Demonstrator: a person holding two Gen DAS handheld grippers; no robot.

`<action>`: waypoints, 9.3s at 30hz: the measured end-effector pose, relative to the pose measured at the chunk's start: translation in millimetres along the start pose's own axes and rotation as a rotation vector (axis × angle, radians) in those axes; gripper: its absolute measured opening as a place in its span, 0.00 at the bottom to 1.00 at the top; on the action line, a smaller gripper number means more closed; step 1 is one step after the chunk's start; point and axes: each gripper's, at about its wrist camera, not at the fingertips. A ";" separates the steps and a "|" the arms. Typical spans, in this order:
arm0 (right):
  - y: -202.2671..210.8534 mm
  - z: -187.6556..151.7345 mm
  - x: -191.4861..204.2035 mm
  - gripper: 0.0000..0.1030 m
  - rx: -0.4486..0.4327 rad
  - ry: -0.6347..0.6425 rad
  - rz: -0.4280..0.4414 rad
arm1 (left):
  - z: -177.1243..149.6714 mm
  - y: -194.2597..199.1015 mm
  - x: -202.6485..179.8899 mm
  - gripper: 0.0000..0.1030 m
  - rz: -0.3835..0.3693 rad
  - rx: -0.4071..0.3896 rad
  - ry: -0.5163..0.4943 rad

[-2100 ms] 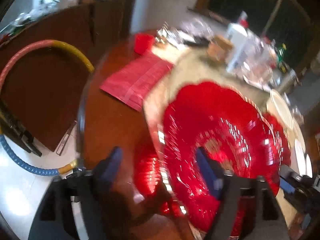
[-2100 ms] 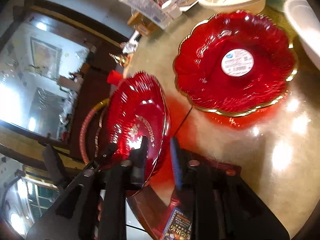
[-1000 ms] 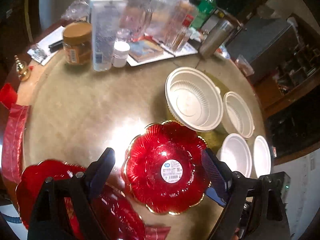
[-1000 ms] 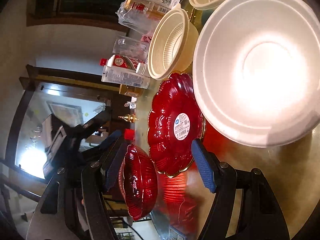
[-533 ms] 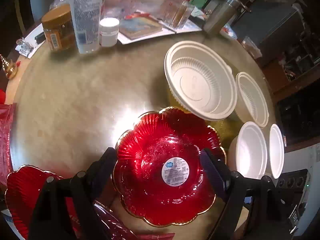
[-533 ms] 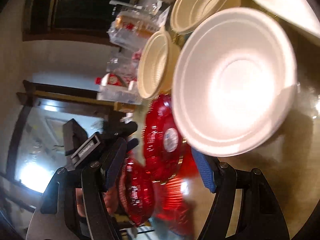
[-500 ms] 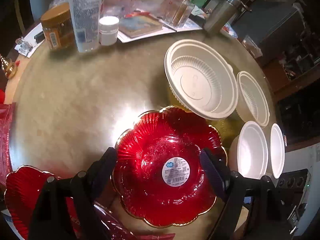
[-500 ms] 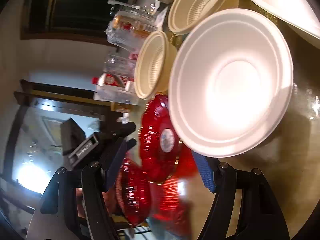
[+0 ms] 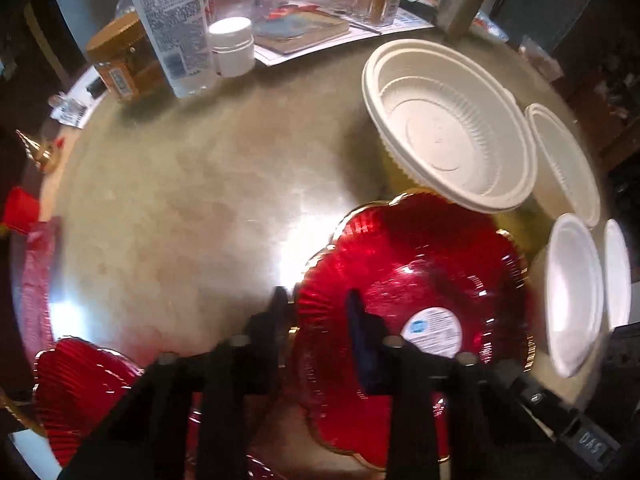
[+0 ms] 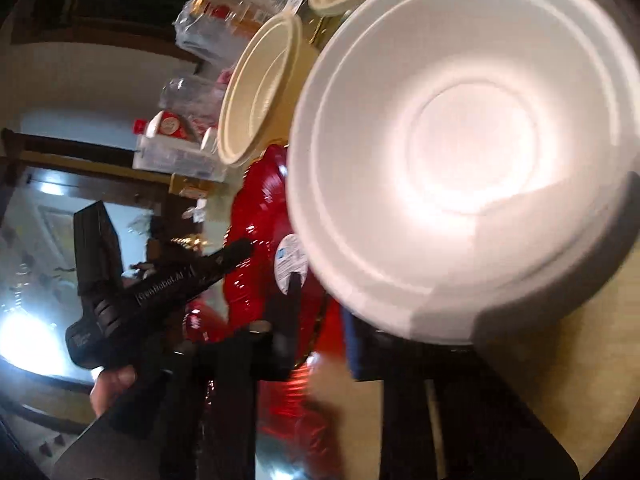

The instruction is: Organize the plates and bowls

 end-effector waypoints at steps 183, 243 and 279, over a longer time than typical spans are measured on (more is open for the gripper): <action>-34.4 -115.3 139.6 0.07 0.125 0.425 -0.003 | -183.3 105.1 126.3 0.12 -0.078 -0.407 0.421; 116.9 -45.5 11.7 0.78 -0.082 0.136 0.099 | -139.4 128.1 -28.8 0.81 -0.171 -0.586 0.194; 220.1 52.6 -116.9 0.06 -0.399 -0.167 -0.172 | -53.3 8.4 -243.7 0.10 -0.300 -0.174 -0.084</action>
Point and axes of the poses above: each gripper's, at about its wrist camera, not at the fingertips, and y roughly against the way its jaws point, x to its left, z to its top, and after that the axes turned 1 degree about -y, right-handed
